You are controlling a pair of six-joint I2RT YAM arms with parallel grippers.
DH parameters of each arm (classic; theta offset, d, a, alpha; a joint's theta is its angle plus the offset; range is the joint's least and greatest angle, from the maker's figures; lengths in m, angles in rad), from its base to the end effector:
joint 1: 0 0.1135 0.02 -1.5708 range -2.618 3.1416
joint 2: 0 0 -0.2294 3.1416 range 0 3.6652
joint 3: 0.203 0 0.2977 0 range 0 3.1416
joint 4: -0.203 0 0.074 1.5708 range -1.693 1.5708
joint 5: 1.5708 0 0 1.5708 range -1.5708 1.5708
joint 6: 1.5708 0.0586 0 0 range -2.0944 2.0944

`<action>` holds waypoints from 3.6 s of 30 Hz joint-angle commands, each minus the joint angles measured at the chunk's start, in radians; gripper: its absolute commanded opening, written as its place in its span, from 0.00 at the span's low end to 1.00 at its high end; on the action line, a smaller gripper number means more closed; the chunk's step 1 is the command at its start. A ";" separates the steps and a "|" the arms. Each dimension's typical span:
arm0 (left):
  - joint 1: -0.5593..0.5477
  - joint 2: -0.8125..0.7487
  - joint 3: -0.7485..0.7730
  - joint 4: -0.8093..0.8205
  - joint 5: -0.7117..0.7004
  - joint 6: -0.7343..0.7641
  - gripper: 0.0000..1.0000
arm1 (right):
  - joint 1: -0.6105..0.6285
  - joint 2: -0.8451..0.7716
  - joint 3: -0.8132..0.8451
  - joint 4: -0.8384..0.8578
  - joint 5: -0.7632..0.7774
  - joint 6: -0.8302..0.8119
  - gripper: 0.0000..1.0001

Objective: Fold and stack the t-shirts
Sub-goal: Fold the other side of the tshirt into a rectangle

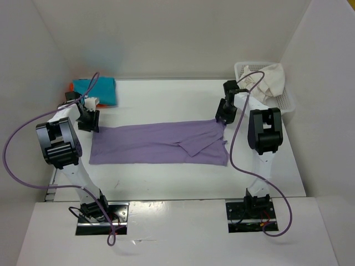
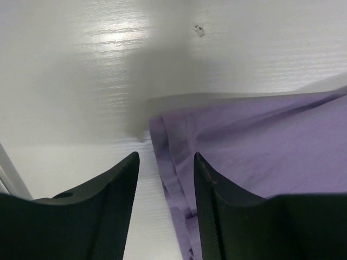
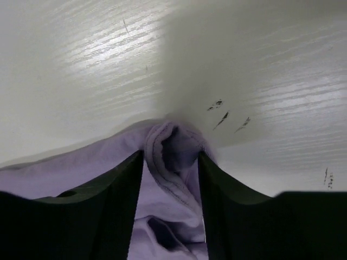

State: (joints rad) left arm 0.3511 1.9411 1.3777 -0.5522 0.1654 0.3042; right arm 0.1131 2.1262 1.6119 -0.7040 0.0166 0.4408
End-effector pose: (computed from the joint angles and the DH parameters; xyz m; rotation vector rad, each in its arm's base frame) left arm 0.4160 0.1421 0.1040 -0.0113 2.6593 -0.0105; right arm 0.4672 0.0521 0.0928 0.4601 2.7577 0.1138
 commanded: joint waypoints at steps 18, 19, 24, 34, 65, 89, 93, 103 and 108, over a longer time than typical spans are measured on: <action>-0.167 -0.292 0.029 -0.002 -0.308 0.167 0.73 | 0.327 -0.488 -0.431 -0.040 0.003 0.185 0.30; -0.185 -0.303 0.029 -0.011 -0.308 0.200 0.73 | 0.345 -0.476 -0.420 -0.040 0.003 0.194 0.30; -0.355 -0.326 0.078 -0.069 -0.274 0.308 0.75 | 0.356 -0.422 -0.420 -0.014 -0.006 0.217 0.26; -0.590 -0.274 0.057 -0.068 -0.306 0.271 0.76 | 0.407 -0.385 -0.440 -0.037 0.012 0.237 0.18; -0.610 -0.172 -0.058 -0.060 -0.248 0.202 0.78 | 0.416 -0.158 -0.158 -0.078 0.180 0.144 0.21; -1.305 -0.007 0.095 0.028 -0.146 0.630 0.73 | 0.016 -0.302 -0.262 0.041 -0.007 0.033 0.43; -1.316 0.044 0.121 0.037 -0.142 0.619 0.67 | 0.007 -0.302 -0.285 0.052 -0.017 0.024 0.43; -1.316 0.071 0.098 0.046 -0.165 0.625 0.56 | -0.012 -0.311 -0.305 0.070 -0.037 0.024 0.43; -1.316 0.081 0.098 0.055 -0.165 0.635 0.56 | -0.021 -0.311 -0.305 0.080 -0.046 0.024 0.43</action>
State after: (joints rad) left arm -0.9649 1.9961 1.4788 -0.5102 -0.0174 0.9165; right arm 0.1062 1.8538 1.3148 -0.6724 -0.0231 0.4770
